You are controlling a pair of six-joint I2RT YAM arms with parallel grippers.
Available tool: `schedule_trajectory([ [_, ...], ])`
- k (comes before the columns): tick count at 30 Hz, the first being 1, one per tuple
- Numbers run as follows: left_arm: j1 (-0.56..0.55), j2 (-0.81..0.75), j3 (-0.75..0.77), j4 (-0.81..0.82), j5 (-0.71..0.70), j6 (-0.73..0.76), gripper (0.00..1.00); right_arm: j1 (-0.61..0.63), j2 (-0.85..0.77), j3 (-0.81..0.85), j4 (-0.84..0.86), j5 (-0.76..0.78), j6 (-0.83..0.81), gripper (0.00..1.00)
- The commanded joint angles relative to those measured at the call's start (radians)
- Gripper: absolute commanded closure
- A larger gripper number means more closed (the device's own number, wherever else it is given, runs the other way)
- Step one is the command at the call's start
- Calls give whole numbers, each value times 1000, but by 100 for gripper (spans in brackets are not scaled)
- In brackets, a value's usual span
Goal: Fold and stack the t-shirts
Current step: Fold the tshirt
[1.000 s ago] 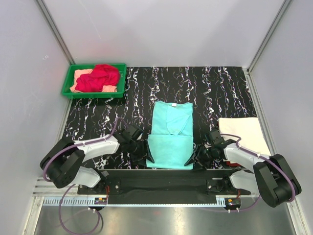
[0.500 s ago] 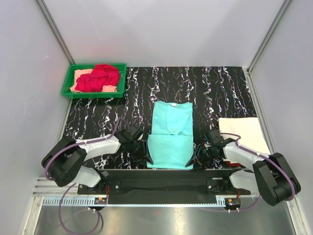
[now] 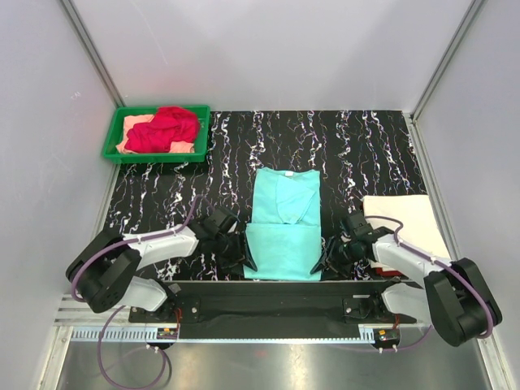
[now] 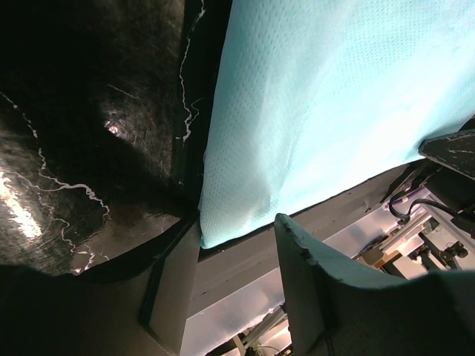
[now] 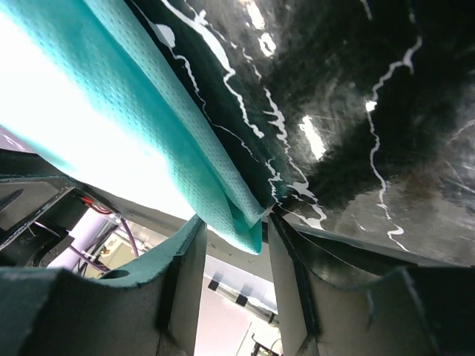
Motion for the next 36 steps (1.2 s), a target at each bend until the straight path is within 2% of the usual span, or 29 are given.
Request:
schedule_trajectory([
  [1,-2,39,-53,-63,-86,30,48,3,47,16,22,41,-35,54],
  [3,-2,44,-59,-42,-81,30,50,3,66,1,59,34,-33,55],
  [5,-2,42,-71,-2,-74,27,60,3,93,-4,87,28,-33,61],
  [7,-2,41,-86,24,-64,27,71,3,124,1,99,21,-48,74],
  [8,-2,38,-89,44,-66,29,87,3,133,5,107,6,-57,91],
  [9,-2,35,-91,44,-73,30,93,3,141,17,105,-5,-80,99],
  [11,-2,6,-91,17,-89,37,100,12,152,48,79,-17,-117,100],
  [17,-3,-187,-82,-150,-172,53,100,52,63,96,-34,-67,-140,100],
  [27,-89,-532,-123,-380,-138,-51,100,152,-167,47,-183,-184,-62,100],
  [31,-112,-547,-53,-402,-121,-95,100,153,-215,60,-231,-238,-38,100],
  [36,-82,-386,154,-384,-90,-63,100,152,-204,146,-223,-296,36,100],
])
